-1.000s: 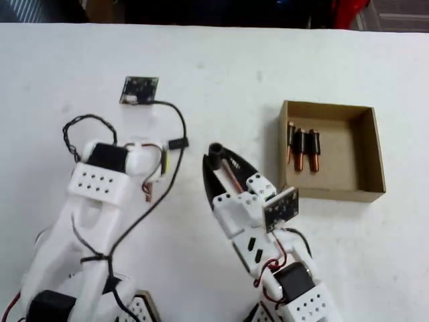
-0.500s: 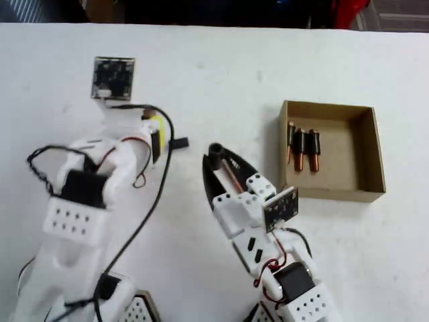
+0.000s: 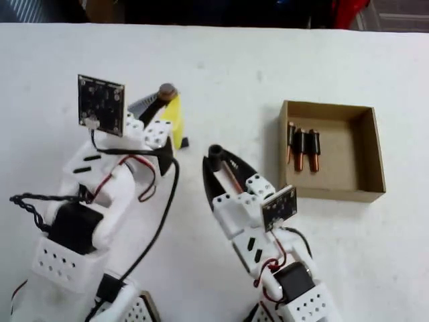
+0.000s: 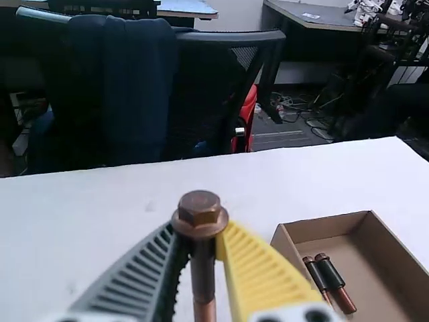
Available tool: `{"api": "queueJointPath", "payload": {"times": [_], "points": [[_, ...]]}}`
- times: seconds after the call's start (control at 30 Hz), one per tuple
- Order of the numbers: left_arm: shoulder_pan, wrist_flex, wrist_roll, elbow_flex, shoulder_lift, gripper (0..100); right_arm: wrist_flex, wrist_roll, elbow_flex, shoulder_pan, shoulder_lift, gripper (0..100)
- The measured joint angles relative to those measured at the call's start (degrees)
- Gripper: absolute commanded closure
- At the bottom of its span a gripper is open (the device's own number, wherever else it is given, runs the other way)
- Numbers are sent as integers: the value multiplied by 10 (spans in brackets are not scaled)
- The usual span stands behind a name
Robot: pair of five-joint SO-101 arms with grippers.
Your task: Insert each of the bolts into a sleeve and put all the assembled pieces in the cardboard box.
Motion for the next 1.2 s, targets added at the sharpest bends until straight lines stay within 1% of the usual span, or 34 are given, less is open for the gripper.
{"api": "queueJointPath", "payload": {"times": [0.07,0.2,0.37,0.5,0.6,0.7,0.97,1.2], "points": [[8,-6,0,0,-1,977,0,0,0,0,0,954],[33,-8,1,0,-2,977,0,29,0,1,0,954],[80,-11,1,0,-2,977,0,38,0,1,0,954],[105,-33,0,0,-2,977,0,40,0,1,0,954],[106,-35,1,0,-2,977,0,40,0,1,0,954],[110,-51,1,29,-3,977,0,40,0,1,0,954],[113,-169,0,116,-3,977,0,40,0,2,0,954],[113,-184,0,124,-3,977,0,40,0,1,0,954]]}}
